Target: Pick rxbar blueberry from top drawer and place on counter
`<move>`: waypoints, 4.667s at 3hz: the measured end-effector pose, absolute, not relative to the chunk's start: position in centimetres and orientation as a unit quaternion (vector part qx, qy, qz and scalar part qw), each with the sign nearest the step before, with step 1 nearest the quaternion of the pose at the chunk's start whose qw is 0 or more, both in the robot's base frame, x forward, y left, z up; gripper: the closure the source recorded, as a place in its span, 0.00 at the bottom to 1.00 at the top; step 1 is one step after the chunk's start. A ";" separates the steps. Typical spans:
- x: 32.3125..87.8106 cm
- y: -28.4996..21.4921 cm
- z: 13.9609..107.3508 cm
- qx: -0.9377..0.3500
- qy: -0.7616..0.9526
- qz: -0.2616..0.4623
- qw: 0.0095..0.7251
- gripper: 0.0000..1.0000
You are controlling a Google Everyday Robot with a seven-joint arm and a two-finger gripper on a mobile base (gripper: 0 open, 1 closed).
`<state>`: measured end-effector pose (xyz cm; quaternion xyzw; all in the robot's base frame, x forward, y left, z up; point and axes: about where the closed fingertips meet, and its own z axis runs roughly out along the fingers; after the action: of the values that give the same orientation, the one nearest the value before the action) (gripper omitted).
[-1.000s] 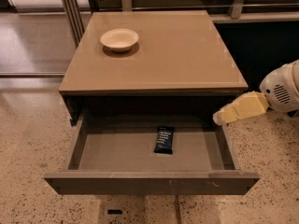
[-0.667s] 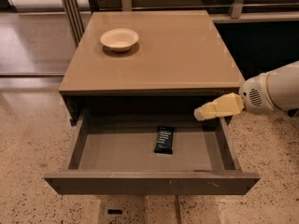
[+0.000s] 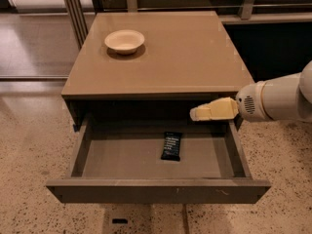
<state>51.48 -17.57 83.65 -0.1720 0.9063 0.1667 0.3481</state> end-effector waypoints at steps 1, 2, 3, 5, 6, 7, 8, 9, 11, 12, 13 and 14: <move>50.8 -17.7 83.2 -0.156 0.909 0.158 0.353 0.00; 50.9 -17.5 80.3 -0.130 0.914 0.144 0.356 0.00; 51.4 -17.1 75.1 -0.097 0.914 0.131 0.371 0.00; 51.6 -17.2 74.5 -0.083 0.916 0.135 0.369 0.00; 52.3 -15.0 72.2 -0.072 0.920 0.163 0.348 0.00; 53.8 -10.6 69.0 -0.089 0.920 0.198 0.326 0.00; 53.8 -10.5 68.9 -0.089 0.920 0.198 0.326 0.00; 53.7 -10.9 68.5 -0.081 0.923 0.188 0.326 0.00; 56.5 -11.6 64.6 -0.088 0.927 0.139 0.336 0.00; 56.6 -11.5 64.7 -0.090 0.927 0.138 0.336 0.00; 56.6 -12.3 64.5 -0.068 0.929 0.139 0.336 0.00; 57.9 -11.5 64.1 -0.060 0.927 0.146 0.341 0.00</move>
Offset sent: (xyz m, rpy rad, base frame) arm -0.0047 -0.0032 -0.0912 -0.0184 0.0174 -0.2026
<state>57.87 -11.48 64.10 -0.0600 0.9268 0.1463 0.3407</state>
